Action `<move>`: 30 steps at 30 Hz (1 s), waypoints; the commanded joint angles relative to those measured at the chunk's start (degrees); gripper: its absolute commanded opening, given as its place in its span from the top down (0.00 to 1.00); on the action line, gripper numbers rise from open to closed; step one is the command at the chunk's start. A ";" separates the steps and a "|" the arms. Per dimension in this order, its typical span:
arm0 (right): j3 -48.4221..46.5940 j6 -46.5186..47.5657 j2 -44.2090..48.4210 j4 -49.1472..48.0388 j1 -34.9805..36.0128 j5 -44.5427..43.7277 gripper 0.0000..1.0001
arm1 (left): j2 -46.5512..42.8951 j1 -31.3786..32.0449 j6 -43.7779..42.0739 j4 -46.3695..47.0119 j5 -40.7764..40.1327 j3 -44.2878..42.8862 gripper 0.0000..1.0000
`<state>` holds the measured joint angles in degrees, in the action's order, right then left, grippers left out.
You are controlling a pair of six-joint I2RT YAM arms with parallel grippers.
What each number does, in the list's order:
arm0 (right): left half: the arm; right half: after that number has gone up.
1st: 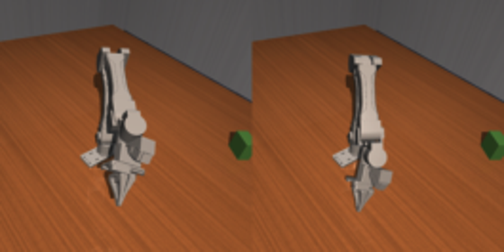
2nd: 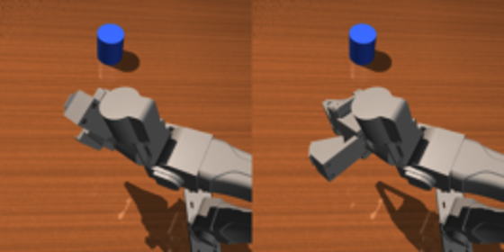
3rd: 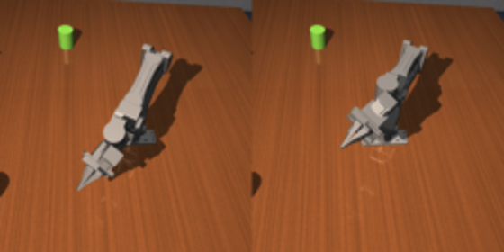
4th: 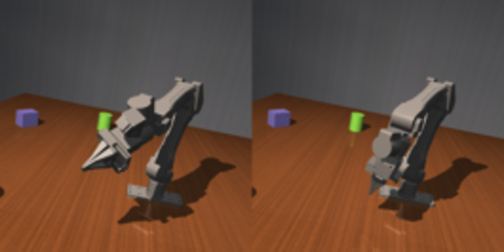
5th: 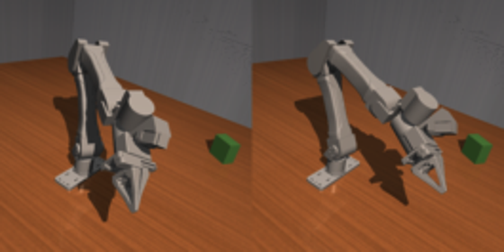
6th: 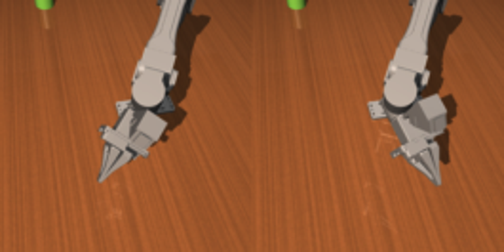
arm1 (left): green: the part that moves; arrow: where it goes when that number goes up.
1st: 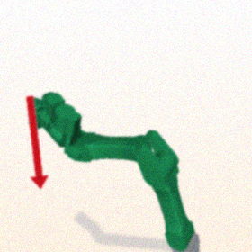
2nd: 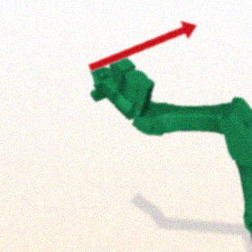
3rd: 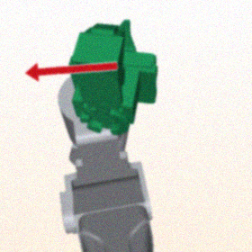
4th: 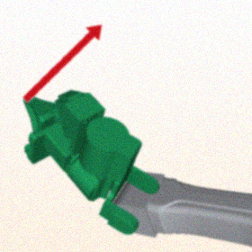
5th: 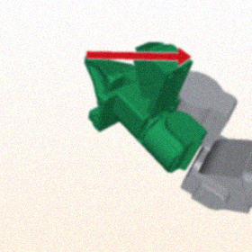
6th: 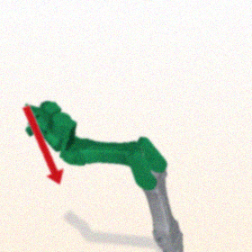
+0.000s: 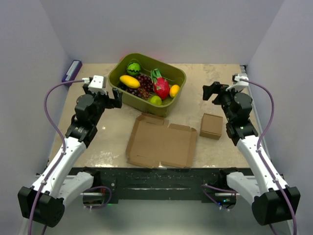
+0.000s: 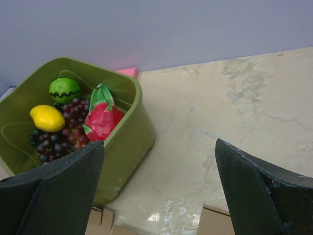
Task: Fold the paper box
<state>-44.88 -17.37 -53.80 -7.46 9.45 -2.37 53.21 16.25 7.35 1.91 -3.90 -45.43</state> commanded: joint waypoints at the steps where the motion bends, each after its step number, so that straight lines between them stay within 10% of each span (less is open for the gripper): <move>1: -4.07 0.57 -2.44 2.45 3.81 4.04 0.01 | -3.02 0.01 -0.23 1.78 -1.37 -0.98 0.00; 10: -9.07 6.82 -5.17 11.15 15.49 0.37 0.04 | -3.64 0.10 -0.32 2.57 -0.05 -0.01 0.00; 20: -16.98 0.59 -22.90 12.04 44.30 -2.30 0.06 | -4.52 0.10 -0.50 2.75 -5.06 1.22 0.00; 30: -31.13 -6.89 -48.84 13.26 47.94 -0.44 0.05 | -3.90 0.10 -0.32 2.57 -6.21 1.48 0.00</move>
<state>-69.12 -20.14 -97.19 4.60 58.78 -1.13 49.54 16.25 7.31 2.44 -8.78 -44.23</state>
